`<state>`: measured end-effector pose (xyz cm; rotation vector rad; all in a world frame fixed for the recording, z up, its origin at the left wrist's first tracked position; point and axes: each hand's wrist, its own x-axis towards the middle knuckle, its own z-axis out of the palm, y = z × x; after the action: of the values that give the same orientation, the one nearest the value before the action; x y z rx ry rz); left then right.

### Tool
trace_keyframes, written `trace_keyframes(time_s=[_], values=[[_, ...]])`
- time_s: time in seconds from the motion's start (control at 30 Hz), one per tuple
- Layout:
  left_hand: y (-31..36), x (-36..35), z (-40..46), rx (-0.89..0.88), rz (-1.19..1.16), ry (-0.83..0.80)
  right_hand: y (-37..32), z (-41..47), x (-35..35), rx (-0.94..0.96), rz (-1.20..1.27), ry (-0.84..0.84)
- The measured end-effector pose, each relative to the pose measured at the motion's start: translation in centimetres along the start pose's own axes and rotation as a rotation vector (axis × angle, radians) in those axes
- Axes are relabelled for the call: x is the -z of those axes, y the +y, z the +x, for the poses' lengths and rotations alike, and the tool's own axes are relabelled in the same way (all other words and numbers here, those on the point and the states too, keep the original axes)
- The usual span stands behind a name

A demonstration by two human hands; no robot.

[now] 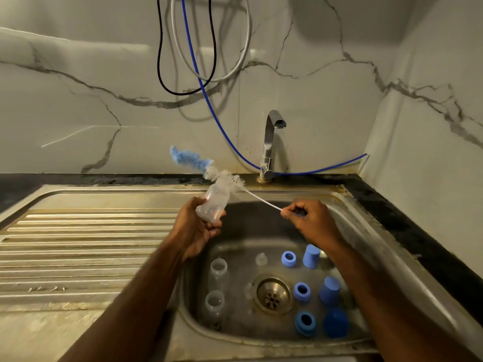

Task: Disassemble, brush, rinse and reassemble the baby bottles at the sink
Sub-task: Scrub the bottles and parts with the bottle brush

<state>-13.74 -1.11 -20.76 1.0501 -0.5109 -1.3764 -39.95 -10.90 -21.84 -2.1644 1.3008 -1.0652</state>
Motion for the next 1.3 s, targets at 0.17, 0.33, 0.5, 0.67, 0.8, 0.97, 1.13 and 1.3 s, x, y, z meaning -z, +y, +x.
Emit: trace_keyframes(time_s=[0.17,0.33,0.5,0.67,0.8,0.97,1.13,1.3], values=[[0.0,0.1,0.5,-0.149,0.303,0.084,-0.1,0.1,-0.7,0.028,0.002,-0.035],[-0.5,0.9,0.8,-0.341,0.489,0.211,0.8,0.3,0.6,-0.012,-0.012,0.020],[1.2,1.7,0.5,-0.120,0.077,-0.018,2.3,0.2,1.9,-0.038,0.055,0.014],[0.4,0.3,0.2,-0.041,0.052,-0.128,-0.5,0.2,-1.0,0.038,0.075,0.050],[1.6,1.9,0.5,-0.037,-0.188,-0.213,0.8,0.2,1.5,-0.021,0.121,-0.032],[0.5,0.7,0.5,0.030,-0.113,-0.268,-0.1,-0.2,0.2,-0.009,0.144,-0.023],[0.9,0.8,0.6,-0.014,-0.172,-0.267,-0.2,0.1,0.4,-0.002,0.155,0.011],[0.5,0.5,0.3,-0.014,-0.043,-0.204,0.2,-0.3,1.1,-0.015,0.138,-0.022]])
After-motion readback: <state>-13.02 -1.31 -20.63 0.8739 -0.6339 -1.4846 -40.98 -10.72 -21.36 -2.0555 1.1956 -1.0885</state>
